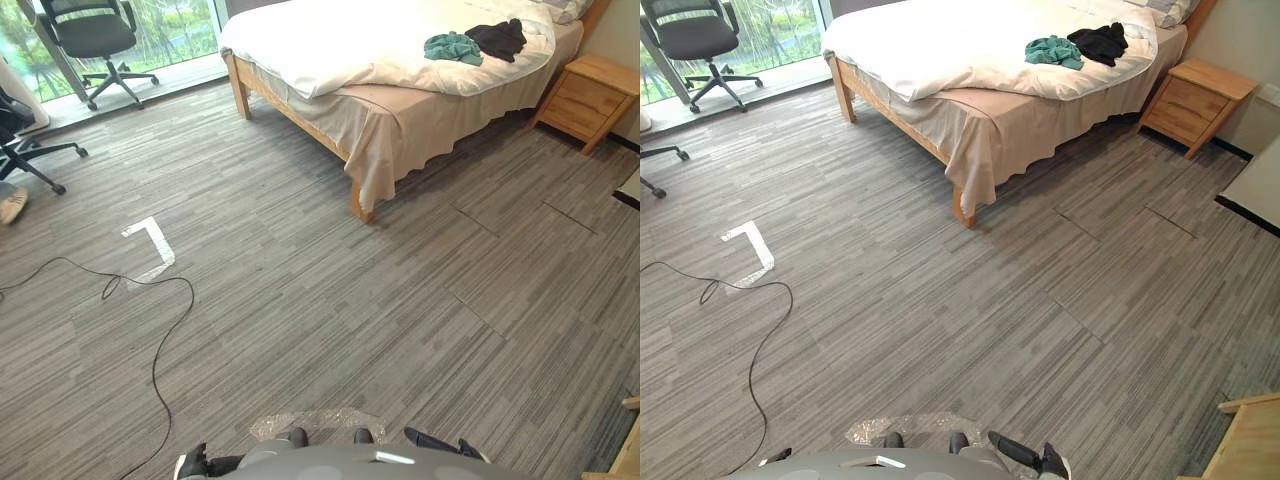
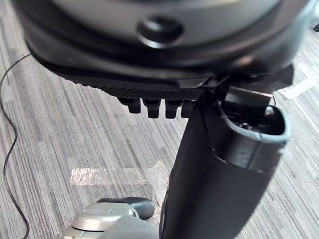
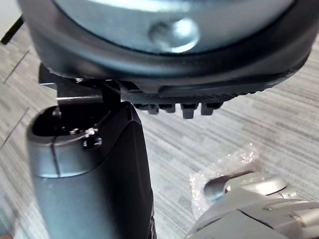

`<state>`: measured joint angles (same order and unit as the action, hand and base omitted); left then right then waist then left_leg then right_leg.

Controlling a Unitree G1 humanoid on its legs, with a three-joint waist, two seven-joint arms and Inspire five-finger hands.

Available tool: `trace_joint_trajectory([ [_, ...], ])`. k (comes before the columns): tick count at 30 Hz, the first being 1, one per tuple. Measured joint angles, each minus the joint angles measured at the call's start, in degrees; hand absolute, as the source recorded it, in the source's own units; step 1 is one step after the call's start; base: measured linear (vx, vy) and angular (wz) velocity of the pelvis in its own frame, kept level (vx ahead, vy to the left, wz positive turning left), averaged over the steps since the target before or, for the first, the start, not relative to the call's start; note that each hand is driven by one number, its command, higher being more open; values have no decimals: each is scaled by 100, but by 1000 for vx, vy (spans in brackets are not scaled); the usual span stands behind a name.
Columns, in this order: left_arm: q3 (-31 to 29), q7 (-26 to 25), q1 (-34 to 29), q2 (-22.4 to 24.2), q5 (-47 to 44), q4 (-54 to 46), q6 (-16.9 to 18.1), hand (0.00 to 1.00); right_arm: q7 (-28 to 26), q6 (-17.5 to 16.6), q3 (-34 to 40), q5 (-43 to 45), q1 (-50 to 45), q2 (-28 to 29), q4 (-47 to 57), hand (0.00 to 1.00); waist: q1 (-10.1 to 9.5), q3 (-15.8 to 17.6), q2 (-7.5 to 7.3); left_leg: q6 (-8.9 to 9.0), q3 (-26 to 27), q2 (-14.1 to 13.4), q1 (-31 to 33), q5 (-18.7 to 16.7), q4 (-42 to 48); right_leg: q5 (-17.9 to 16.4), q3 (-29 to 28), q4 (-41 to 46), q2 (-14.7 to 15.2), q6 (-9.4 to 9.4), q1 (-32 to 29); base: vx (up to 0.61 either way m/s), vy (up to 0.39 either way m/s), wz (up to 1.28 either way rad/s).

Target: Tidy up the quilt and then pick up the clothes from the bed and put them into the laundry hamper

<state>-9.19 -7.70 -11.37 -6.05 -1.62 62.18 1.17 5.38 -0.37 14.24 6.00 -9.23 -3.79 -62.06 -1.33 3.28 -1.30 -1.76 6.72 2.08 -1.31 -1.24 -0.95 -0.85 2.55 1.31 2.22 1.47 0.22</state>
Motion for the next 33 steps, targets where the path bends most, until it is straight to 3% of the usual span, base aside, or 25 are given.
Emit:
trace_joint_trajectory([
  [4,14,79,86,-10,-1,53,109,100,-5,-19,41,-8,50,16,-30,100,3,19,-2,7,6,49,-365,82,-381,41,46,-268,15,65,297,127,44,1],
  [15,265,160,409,-74,47,149,251,100,-5,-119,55,-15,330,19,-79,100,2,204,20,36,114,52,-502,73,-416,87,38,-368,21,150,431,-25,-8,-4],
  [23,390,235,472,-124,-3,150,251,100,-5,-119,30,-13,341,17,-100,100,5,251,-40,47,149,57,-427,76,-422,92,38,-481,22,159,386,-60,-23,-1],
  [28,380,284,643,-160,-26,121,245,100,12,-118,-34,-13,431,75,163,100,-14,348,-78,47,434,-5,-4,31,-415,43,-84,-119,-9,79,-289,19,-7,-29],
  [30,380,274,813,-266,-27,44,244,100,26,-123,-27,-4,597,340,276,100,-7,507,-256,82,644,-74,163,4,-390,-59,-165,307,-65,-11,-738,91,-15,-48],
  [31,385,275,924,-320,-31,38,237,100,-4,-121,-30,-5,614,416,350,100,7,581,-345,117,708,-122,174,-35,-387,-144,-82,564,-87,43,-898,107,-44,-42],
  [33,386,269,1062,-303,-75,37,236,100,7,-125,-16,-5,643,458,446,100,5,714,-352,133,833,-311,75,-155,-236,-146,369,1102,-170,88,-1076,110,-80,-39],
])
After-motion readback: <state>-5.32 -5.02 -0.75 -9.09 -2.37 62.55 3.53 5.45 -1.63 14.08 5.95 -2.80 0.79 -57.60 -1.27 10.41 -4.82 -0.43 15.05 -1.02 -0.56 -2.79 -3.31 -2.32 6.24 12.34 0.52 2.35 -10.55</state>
